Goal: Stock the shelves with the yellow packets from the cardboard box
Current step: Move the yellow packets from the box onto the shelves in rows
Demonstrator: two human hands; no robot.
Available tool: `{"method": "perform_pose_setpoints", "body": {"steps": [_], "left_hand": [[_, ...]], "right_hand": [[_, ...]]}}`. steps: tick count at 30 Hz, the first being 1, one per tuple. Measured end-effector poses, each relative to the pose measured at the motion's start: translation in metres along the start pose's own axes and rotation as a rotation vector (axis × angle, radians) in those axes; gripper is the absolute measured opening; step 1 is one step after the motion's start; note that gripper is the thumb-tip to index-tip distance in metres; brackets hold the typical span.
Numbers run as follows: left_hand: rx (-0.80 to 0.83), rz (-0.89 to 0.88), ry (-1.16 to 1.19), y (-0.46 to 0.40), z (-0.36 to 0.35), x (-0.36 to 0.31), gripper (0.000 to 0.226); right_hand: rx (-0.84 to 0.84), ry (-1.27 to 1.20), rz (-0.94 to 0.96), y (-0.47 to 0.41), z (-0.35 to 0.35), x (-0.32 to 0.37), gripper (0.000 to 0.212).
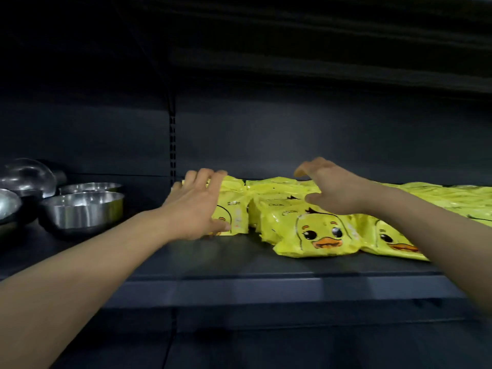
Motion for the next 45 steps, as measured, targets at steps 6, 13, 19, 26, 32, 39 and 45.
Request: {"method": "perform_pose_setpoints", "body": {"steps": [6,13,19,26,32,39,45], "left_hand": [[0.092,-0.005,0.142,0.0,0.002,-0.092,0.092],[0.305,0.06,0.144,-0.016,-0.026,-0.117,0.103],[0.263,-0.001,-0.083,-0.032,-0.035,-0.098,0.105],[0.107,-0.066,-0.296,-0.065,-0.045,-0.097,0.109],[0.029,-0.027,-0.374,-0.088,-0.055,-0.083,0.104],[0.049,-0.04,-0.315,-0.087,-0.058,-0.078,0.102],[0.155,0.003,-0.248,-0.091,-0.058,-0.071,0.117]], "right_hand": [[0.267,-0.111,-0.003,0.045,-0.01,-0.046,0.08],[0.325,-0.092,0.007,0.042,-0.041,-0.058,0.092],[0.211,0.052,-0.015,0.025,-0.05,-0.046,0.099],[0.151,0.214,-0.086,-0.009,-0.064,-0.055,0.104],[0.01,0.352,-0.041,-0.04,-0.07,-0.051,0.101],[0.025,0.289,-0.01,-0.044,-0.075,-0.058,0.103],[0.119,0.137,-0.035,-0.04,-0.069,-0.075,0.133]]}}
Point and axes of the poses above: each hand's wrist, its own y-axis away from the middle knuckle, its own z-axis out of the back of the hand, x = y × z, the point moved 7 cm from there along -y, towards the middle knuckle
